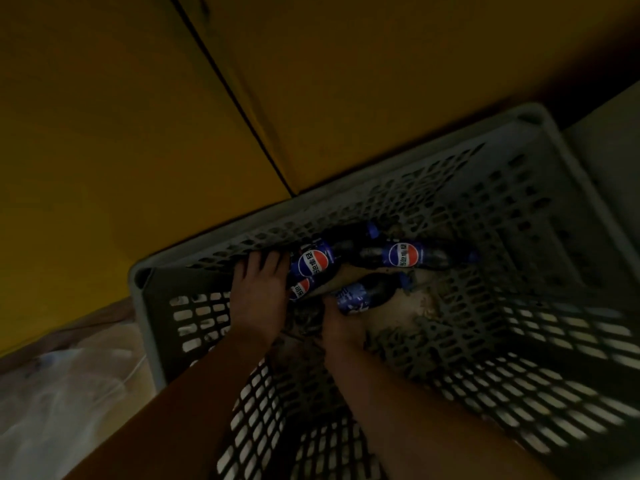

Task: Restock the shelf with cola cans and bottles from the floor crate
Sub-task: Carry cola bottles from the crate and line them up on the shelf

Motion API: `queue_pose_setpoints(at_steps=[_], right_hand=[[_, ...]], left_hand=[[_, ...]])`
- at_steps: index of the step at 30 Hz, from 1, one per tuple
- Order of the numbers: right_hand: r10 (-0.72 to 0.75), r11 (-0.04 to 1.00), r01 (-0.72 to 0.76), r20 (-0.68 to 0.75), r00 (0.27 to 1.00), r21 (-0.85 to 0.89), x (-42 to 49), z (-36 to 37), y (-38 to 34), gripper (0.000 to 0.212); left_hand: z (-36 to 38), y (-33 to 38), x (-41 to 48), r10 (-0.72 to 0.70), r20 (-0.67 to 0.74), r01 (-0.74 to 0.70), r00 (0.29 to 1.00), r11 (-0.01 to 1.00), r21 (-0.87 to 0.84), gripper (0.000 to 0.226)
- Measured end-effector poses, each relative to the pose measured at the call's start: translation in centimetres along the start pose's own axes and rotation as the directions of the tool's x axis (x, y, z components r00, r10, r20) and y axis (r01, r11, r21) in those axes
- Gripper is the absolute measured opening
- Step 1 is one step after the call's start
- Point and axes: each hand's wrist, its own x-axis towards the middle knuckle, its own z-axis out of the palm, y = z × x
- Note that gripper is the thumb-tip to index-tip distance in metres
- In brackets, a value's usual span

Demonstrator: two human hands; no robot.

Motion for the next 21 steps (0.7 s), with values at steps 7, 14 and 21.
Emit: queue_pose_setpoints(at_steps=[7, 14, 21], right_hand=[[0.102, 0.989, -0.116, 0.139, 0.985, 0.095, -3.2, -3.5, -1.3, 0.059], [0.218, 0.972, -0.232, 0.245, 0.945, 0.029, -9.3, -7.8, -3.5, 0.06], [0.206, 0.978, -0.21, 0.211, 0.955, -0.003, -20.8, -14.1, -5.7, 0.051]], left_hand=[[-2.5, 0.8, -1.4, 0.002, 0.052, 0.003, 0.999, 0.996, -0.084, 0.072], [-9.4, 3.5, -4.1, -0.202, 0.449, 0.442, 0.871, 0.721, -0.534, 0.065], [-20.0, 4.6, -11.2, -0.267, 0.768, 0.792, 0.583, -0.026, -0.61, 0.077]])
